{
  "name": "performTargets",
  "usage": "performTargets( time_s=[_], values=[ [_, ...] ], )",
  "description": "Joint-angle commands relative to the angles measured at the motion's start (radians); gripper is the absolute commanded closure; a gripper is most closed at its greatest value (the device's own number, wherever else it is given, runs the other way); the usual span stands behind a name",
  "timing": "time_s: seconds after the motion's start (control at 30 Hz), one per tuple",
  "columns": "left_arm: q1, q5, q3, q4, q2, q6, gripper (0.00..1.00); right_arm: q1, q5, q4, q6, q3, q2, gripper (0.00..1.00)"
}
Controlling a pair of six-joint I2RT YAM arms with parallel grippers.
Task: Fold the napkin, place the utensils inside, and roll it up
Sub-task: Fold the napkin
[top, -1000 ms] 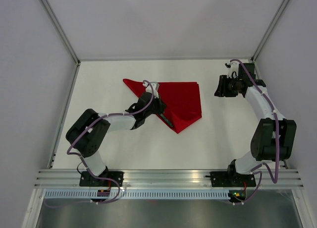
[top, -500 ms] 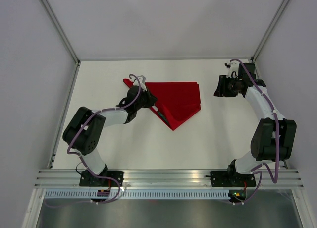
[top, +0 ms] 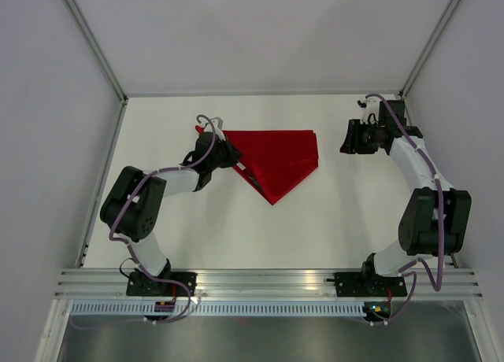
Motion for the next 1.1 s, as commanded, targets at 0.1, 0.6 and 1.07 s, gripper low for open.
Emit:
performTargets(
  time_s=[0.1, 0.6, 1.07],
  values=[
    [0.021, 0.025, 0.024, -0.007, 0.000, -0.038, 0.98, 0.001, -0.015, 0.006, -0.007, -0.001, 0.002, 0.51],
    [0.058, 0.031, 0.013, -0.021, 0.009, -0.035, 0.98, 0.006, -0.013, 0.005, -0.012, -0.002, 0.010, 0.51],
    [0.077, 0.031, 0.032, -0.037, 0.032, -0.044, 0.79, 0.009, -0.016, -0.001, -0.018, -0.004, 0.013, 0.52]
  ],
)
